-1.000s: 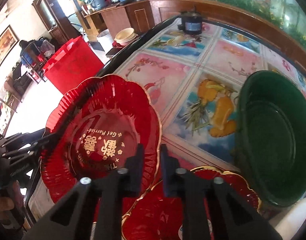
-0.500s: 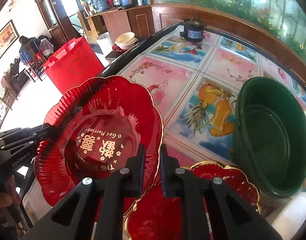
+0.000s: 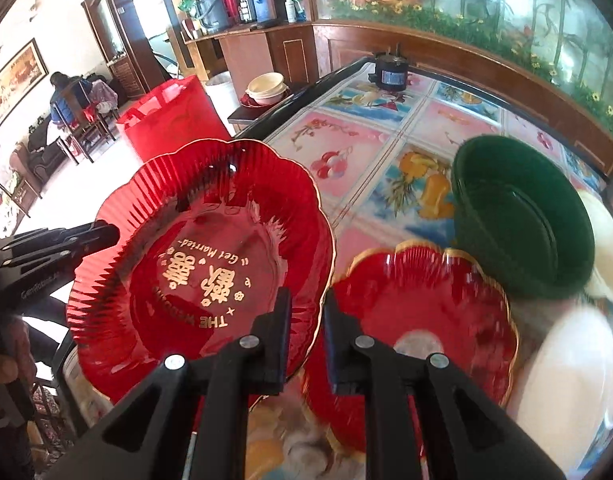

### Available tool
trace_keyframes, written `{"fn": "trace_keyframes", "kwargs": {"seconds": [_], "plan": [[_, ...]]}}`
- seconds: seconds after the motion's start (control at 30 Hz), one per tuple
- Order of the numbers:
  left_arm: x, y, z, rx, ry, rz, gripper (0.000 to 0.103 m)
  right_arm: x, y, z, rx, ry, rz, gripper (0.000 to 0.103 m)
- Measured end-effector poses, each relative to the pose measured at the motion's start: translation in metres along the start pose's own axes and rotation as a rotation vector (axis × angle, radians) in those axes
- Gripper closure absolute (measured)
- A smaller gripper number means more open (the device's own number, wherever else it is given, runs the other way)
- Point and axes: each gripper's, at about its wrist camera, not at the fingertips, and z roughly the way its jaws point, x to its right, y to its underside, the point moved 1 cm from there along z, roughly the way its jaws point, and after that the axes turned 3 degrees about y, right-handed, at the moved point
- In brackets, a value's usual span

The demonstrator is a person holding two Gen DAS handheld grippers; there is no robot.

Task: Organize plates and bowls
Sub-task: 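Hold the large red plate low with the left tool while the right tool approaches the small red plate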

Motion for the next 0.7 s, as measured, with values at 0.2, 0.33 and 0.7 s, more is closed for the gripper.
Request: {"fn": "trace_keyframes", "kwargs": {"seconds": [0.2,0.33,0.7], "plan": [[-0.004,0.033,-0.014,-0.006,0.006,0.009,0.090,-0.014,0.033,-0.027,0.032,-0.017,-0.013,0.087],[-0.004,0.050,-0.016,-0.003,-0.005,0.009,0.090,-0.021,0.051,-0.028,0.027,-0.034,-0.007,0.086],[-0.007,0.076,-0.013,-0.019,-0.020,0.013,0.090,-0.038,0.087,-0.013,-0.039,-0.050,-0.016,0.083]]}}
